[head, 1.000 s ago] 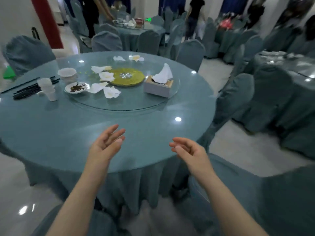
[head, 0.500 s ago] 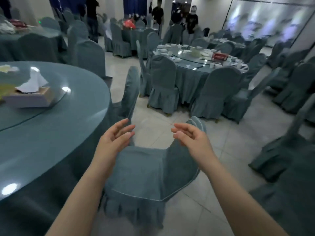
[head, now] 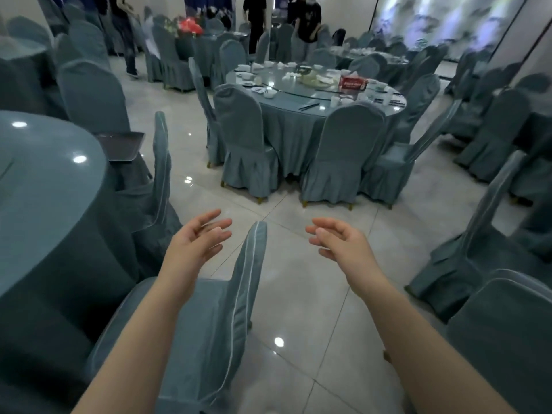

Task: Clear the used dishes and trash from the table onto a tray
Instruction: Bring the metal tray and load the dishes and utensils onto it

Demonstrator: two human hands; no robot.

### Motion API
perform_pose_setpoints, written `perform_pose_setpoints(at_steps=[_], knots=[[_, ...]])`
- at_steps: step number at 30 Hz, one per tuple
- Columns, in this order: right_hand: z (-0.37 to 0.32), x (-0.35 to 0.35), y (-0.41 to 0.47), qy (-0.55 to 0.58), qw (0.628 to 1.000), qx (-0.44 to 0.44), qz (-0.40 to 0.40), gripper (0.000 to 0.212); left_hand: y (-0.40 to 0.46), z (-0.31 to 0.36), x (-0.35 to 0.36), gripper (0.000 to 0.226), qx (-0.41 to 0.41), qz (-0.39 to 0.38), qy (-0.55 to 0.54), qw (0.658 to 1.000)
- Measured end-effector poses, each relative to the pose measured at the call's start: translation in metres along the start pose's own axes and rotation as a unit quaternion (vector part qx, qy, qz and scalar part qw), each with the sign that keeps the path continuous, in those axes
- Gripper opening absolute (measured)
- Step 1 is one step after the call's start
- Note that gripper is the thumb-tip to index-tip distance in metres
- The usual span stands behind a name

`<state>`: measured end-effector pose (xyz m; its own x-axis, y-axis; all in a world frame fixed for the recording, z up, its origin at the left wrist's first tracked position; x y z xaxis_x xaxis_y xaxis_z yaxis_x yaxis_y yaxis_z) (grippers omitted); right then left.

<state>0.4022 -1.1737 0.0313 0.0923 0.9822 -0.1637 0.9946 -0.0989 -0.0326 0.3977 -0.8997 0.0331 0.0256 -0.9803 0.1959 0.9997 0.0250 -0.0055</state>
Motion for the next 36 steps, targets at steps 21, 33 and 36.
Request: perform_pose_setpoints(at_steps=[21, 33, 36], knots=[[-0.008, -0.074, 0.469, 0.014, 0.993, -0.009, -0.121, 0.017, 0.417, -0.034, 0.106, 0.025, 0.014, 0.118, 0.051, 0.992], [-0.165, 0.109, 0.732, 0.03, 0.935, -0.137, -0.325, 0.019, 0.627, 0.105, 0.035, 0.025, 0.15, 0.281, 0.081, 0.944], [-0.19, 0.162, 0.785, 0.046, 0.927, -0.159, -0.335, 0.019, 0.683, 0.122, -0.005, 0.023, 0.166, 0.298, 0.051, 0.939]])
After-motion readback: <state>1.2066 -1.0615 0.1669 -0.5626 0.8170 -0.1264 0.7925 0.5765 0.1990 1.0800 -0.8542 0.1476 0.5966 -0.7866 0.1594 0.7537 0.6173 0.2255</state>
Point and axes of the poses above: each hand's wrist, its own y-axis towards the middle knuckle, its own x-axis out of the palm, z = x × y, the point moved 9 cm from there along y, towards the middle knuckle, and after that the axes turned 2 degrees about -y, right-handed, at the moved point
